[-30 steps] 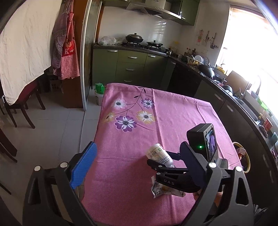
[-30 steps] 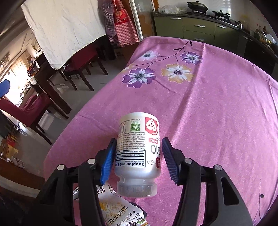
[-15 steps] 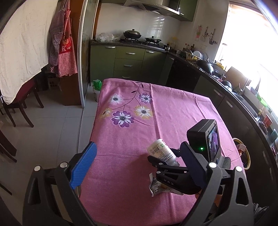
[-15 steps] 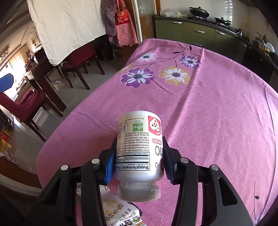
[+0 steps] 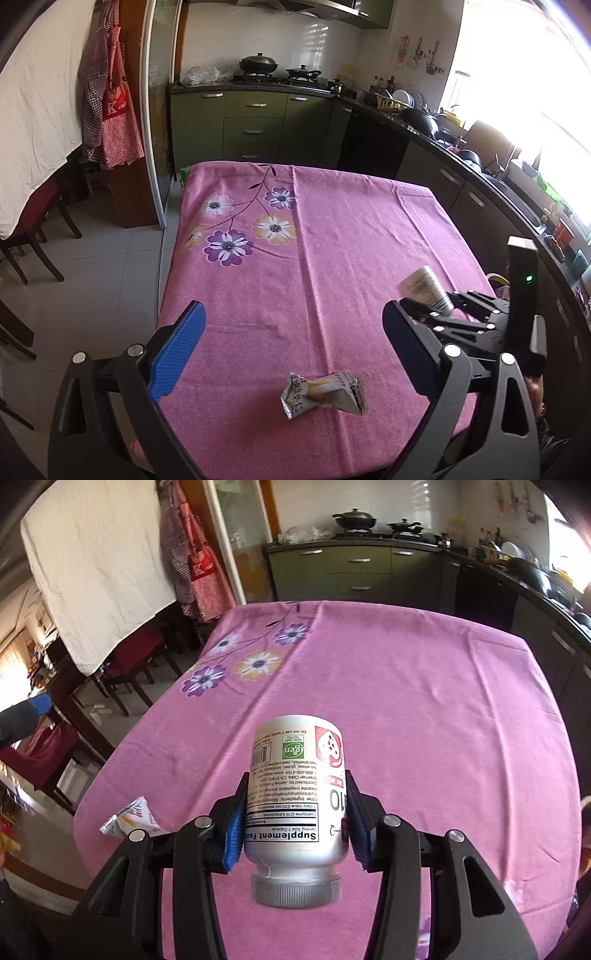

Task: Collect trash
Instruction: 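Carry the supplement bottle over the bin and open the right gripper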

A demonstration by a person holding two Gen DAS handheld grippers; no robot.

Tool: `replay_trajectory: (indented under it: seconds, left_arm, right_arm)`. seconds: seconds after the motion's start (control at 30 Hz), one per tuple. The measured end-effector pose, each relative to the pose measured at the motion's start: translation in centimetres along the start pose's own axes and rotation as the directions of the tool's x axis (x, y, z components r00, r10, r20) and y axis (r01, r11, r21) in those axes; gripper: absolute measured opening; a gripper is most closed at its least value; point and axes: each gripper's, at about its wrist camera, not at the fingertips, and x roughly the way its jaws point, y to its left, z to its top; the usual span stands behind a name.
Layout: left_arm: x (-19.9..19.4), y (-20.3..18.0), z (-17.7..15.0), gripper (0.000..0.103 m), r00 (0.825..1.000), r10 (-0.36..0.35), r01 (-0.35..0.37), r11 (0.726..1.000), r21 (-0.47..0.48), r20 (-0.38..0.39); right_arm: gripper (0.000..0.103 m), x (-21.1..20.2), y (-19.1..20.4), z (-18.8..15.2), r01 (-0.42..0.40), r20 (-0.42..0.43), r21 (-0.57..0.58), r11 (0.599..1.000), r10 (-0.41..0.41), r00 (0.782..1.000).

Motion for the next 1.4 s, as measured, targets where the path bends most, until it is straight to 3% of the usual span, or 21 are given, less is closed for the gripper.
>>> replay_trajectory:
  seconds: [0.13,0.2,0.3,0.43,0.67,0.9,0.93,1.03,1.1,1.13,1.27,1.4]
  left_arm:
    - [0.9,-1.5,0.0,0.092,1.0,-0.024,0.024,0.999,0.027,-0.019]
    - [1.3,-2.2,0.0,0.092,0.999,-0.033,0.034,0.999,0.036,-0.028]
    - [1.8,-2.9,0.0,0.092,0.998,-0.044,0.046,0.998,0.044,-0.036]
    - [2.2,-3.9,0.0,0.092,0.997,-0.055,0.058,0.997,0.057,-0.046]
    - [2.6,-4.8,0.1,0.092,0.997,-0.051,0.056,0.996,0.072,-0.059]
    - [2.9,-5.3,-0.1,0.092,0.996,-0.057,0.062,0.995,0.077,-0.073]
    - [2.9,-5.3,-0.2,0.092,0.996,-0.056,0.062,0.995,0.077,-0.074]
    - [2.9,-5.1,-0.3,0.092,0.996,-0.054,0.06,0.996,0.072,-0.076]
    - [2.9,-4.9,-0.2,0.092,0.996,-0.052,0.057,0.996,0.068,-0.075]
    - [2.9,-4.8,-0.3,0.092,0.996,-0.051,0.056,0.996,0.066,-0.075]
    - [3.0,-4.6,-0.4,0.092,0.996,-0.045,0.049,0.997,0.06,-0.079]
    - [3.6,-4.5,-1.0,0.092,0.994,-0.024,0.031,0.997,0.065,-0.111]
  right_arm:
    - [0.047,-5.0,-7.1,-0.7,0.114,0.062,0.125,0.986,-0.122,0.991]
    - [0.047,-7.7,-11.6,-1.4,0.193,0.083,0.212,0.958,-0.214,0.973]
    - [0.047,-10.7,-18.5,-3.0,0.311,0.06,0.341,0.887,-0.351,0.934]
    - [0.047,-12.7,-26.8,-6.1,0.448,-0.046,0.461,0.766,-0.483,0.874]
    - [0.047,-13.4,-34.9,-10.7,0.529,-0.147,0.561,0.637,-0.552,0.821]
    - [0.047,-12.7,-37.6,-12.0,0.569,-0.187,0.604,0.558,-0.595,0.782]
    - [0.047,-12.5,-37.8,-12.1,0.573,-0.195,0.608,0.55,-0.596,0.779]
    - [0.067,-12.9,-37.7,-12.5,0.574,-0.18,0.623,0.532,-0.616,0.767]
    - [0.067,-13.7,-37.1,-12.2,0.577,-0.158,0.624,0.527,-0.639,0.753]
    - [0.067,-14.1,-36.8,-12.1,0.564,-0.139,0.632,0.532,-0.638,0.758]
    - [0.068,-15.9,-33.9,-11.0,0.51,-0.054,0.635,0.58,-0.625,0.779]
    - [0.072,-16.6,-29.2,-9.6,0.455,0.03,0.59,0.667,-0.581,0.814]
